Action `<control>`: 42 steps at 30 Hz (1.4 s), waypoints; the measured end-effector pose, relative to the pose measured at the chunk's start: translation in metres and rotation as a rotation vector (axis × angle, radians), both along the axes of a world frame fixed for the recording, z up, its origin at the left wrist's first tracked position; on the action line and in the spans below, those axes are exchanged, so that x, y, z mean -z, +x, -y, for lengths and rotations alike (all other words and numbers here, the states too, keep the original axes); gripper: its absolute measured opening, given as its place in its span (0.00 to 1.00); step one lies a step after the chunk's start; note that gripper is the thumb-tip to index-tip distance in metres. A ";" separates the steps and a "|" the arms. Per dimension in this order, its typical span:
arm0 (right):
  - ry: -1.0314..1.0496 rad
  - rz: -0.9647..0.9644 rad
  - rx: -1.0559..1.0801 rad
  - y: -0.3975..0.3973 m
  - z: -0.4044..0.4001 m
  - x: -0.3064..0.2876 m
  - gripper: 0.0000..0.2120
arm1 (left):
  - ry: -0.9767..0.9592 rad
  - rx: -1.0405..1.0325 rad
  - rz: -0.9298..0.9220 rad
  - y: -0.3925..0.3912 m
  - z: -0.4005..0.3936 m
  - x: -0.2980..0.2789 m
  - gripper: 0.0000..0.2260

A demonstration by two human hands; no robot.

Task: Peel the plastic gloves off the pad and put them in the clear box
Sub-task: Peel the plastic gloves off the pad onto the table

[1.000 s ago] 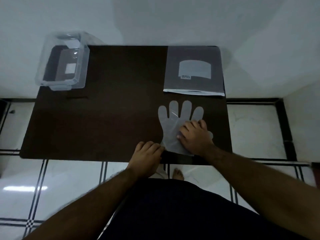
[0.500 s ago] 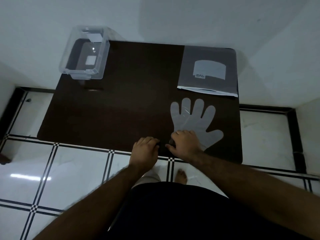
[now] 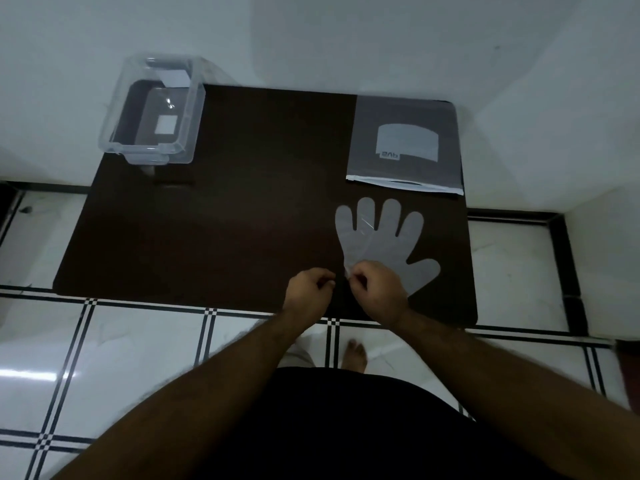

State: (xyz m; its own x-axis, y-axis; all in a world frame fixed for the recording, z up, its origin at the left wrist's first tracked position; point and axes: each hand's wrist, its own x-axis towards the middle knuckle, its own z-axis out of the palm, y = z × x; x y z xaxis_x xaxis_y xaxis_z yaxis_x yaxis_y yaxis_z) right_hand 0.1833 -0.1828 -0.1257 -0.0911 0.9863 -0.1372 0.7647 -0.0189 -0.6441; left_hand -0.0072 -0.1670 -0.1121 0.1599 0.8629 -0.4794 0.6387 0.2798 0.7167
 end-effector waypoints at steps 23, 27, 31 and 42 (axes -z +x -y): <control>-0.231 -0.322 0.191 0.026 0.005 -0.007 0.06 | -0.543 -0.595 0.543 0.058 -0.010 -0.002 0.04; -0.194 -0.278 0.236 0.026 0.006 -0.009 0.05 | -0.527 -0.612 0.521 0.056 -0.004 0.004 0.04; -0.237 -0.295 0.281 0.029 0.004 -0.016 0.03 | -0.553 -0.614 0.482 0.048 -0.004 0.007 0.05; -0.199 -0.217 0.336 0.056 -0.015 -0.049 0.03 | -0.566 -0.605 0.392 0.034 -0.007 0.004 0.06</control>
State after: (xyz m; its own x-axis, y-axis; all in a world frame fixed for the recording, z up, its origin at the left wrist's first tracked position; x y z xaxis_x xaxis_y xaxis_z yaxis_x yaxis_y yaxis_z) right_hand 0.2390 -0.1680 -0.0762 0.1826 0.9223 -0.3405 0.5422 -0.3834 -0.7477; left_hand 0.0270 -0.1599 -0.1156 -0.0024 0.5051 -0.8630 0.0084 0.8630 0.5051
